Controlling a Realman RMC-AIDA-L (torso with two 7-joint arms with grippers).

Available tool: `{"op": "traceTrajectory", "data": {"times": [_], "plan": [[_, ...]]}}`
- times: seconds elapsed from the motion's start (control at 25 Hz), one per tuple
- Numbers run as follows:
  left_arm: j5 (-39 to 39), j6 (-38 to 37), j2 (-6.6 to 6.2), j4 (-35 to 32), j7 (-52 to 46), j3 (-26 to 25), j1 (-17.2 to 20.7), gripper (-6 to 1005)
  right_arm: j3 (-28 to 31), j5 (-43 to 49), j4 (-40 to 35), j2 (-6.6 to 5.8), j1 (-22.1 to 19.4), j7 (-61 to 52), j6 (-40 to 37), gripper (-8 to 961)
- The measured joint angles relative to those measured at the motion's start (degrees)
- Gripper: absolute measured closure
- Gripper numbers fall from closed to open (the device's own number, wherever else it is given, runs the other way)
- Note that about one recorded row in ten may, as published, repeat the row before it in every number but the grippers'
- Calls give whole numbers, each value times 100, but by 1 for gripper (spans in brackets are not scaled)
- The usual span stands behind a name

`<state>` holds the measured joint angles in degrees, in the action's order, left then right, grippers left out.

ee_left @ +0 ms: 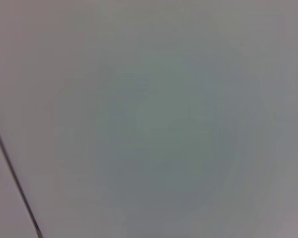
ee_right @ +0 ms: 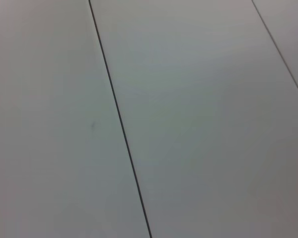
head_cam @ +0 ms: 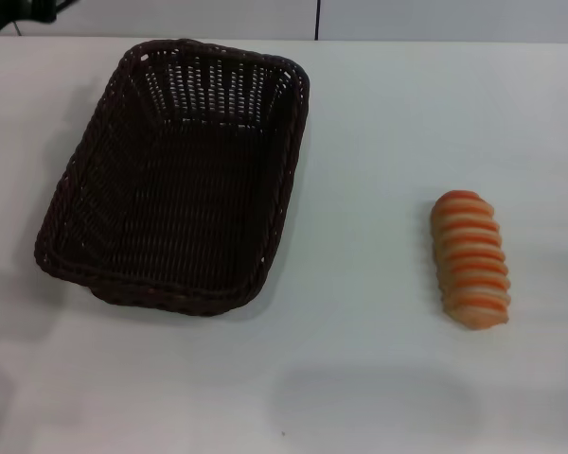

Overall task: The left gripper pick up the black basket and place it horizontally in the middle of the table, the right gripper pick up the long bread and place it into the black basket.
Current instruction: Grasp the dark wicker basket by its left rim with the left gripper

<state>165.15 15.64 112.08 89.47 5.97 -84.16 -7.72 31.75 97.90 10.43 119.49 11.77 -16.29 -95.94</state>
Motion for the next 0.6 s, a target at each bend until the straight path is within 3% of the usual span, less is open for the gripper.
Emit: {"op": "traceTrajectory", "data": {"times": [0.04,0.08,0.12,0.2,0.32,0.6], "plan": [[-5,512,56,238,112,-65,-1,206,0,0,0,-1,-1,-1,4,156],[-5,512,56,238,112,-65,-1,219,-1,0,2,-2,0,-2,8,156],[-8,2676,551,1144,737,-588,-158,231,-3,0,2,-3,4,-2,11,156],[-18,3227,633,1297,820,-712,-245,256,-31,0,2,-6,23,-2,44,156],[-183,4055,612,1394,717,-847,-465,249,-82,0,-6,-11,60,-2,172,156],[-520,4419,625,1337,649,-853,-485,170,-137,0,2,-9,59,3,227,156]]}}
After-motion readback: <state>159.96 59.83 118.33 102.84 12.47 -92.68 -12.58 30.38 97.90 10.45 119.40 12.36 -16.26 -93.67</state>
